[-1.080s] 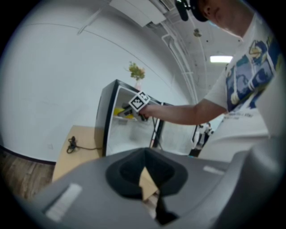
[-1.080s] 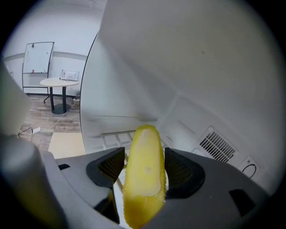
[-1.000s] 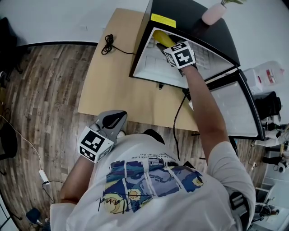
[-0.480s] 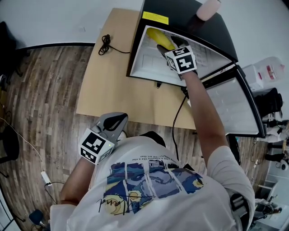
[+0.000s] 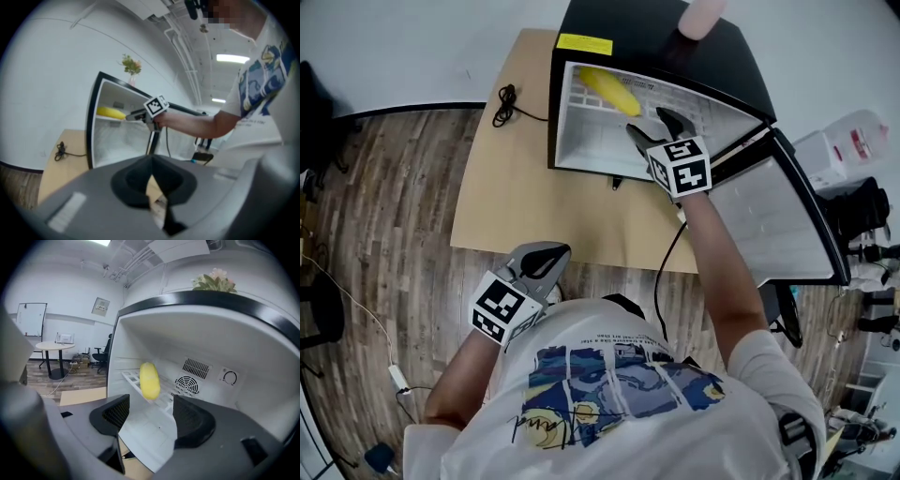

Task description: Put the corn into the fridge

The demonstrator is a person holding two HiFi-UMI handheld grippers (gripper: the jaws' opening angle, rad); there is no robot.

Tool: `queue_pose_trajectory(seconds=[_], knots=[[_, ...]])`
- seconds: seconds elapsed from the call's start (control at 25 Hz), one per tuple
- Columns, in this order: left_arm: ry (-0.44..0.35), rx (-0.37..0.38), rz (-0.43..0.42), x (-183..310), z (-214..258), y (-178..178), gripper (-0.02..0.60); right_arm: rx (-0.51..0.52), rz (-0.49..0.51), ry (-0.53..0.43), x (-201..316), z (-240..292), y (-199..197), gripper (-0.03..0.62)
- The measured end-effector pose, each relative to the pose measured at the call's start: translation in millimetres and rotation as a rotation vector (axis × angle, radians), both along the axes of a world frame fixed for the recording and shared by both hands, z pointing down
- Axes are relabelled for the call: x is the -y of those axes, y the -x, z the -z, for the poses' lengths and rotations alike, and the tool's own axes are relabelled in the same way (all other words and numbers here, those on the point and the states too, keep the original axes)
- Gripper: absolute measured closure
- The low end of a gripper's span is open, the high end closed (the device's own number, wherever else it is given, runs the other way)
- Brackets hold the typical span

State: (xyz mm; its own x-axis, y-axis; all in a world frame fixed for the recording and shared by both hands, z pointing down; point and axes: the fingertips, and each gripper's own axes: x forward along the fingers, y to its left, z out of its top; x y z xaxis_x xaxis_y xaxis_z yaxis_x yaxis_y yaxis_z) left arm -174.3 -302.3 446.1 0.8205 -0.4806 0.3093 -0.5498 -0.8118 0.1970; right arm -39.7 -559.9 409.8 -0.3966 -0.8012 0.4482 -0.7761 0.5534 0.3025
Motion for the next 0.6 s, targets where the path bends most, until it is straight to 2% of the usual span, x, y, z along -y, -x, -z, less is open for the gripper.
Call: queue_pose_trajectory(seconds=[0.24, 0.48, 0.6], knots=[[-0.005, 0.014, 0.004, -6.4, 2.4, -33.1, 0.572, 0.098, 0.016, 0.007, -59.0, -8.1, -25.6, 0.331], [-0.002, 0.018, 0.027, -18.5, 6.1, -70.9, 0.572, 0.193, 0.060, 0.061, -141.2, -25.6, -51.8, 0.496], [-0.002, 0.016, 0.048, -27.0, 8.5, -87.5, 0.572, 0.234, 0.097, 0.088, -183.7, -32.7, -65.1, 0.555]])
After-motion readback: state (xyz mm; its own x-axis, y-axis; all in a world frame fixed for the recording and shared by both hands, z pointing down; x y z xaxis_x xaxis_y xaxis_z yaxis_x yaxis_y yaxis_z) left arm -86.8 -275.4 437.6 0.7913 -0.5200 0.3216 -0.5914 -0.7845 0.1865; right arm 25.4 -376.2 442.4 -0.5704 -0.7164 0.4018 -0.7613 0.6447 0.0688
